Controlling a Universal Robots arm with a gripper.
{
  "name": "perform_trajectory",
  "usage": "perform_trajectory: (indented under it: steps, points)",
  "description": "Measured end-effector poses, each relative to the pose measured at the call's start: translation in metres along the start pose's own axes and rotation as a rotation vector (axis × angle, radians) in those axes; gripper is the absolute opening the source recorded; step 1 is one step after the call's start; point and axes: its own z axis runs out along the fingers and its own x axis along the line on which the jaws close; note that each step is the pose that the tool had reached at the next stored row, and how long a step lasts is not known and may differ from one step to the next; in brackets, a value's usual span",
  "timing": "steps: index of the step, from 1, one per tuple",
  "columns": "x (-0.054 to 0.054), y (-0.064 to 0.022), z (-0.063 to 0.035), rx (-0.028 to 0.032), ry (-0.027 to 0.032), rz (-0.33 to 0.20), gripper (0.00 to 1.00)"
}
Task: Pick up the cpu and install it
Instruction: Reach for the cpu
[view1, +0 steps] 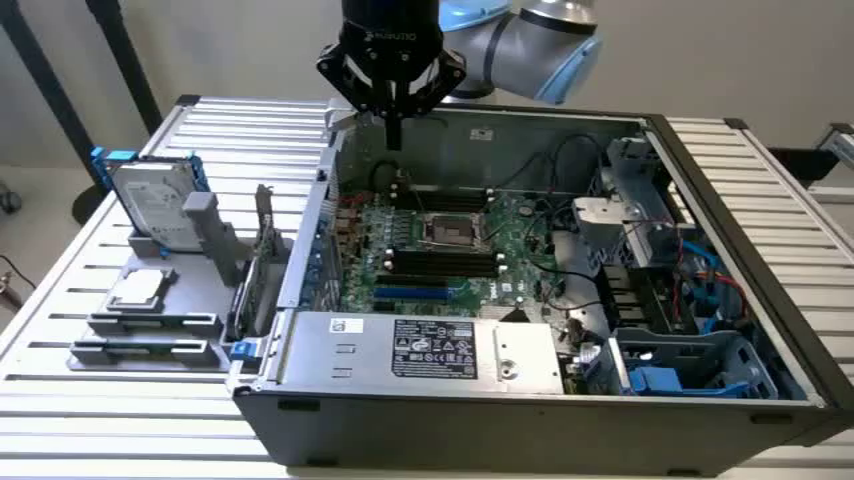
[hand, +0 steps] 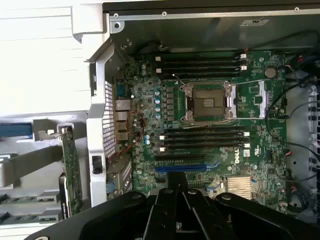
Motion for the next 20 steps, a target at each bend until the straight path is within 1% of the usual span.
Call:
perform_trajectory:
  steps: [10,11,14,20]
  points:
    - [0.000,0.0000,0.0000,0.0000,0.0000,0.000,0.11]
    - [0.001,-0.0001,-0.0001,0.0001,0.0000,0.000,0.11]
    - [0.014,-0.0010,-0.0003,-0.0009,-0.0003,0.000,0.11]
    - [0.042,-0.0029,-0.0010,-0.0009,-0.0002,0.000,0.11]
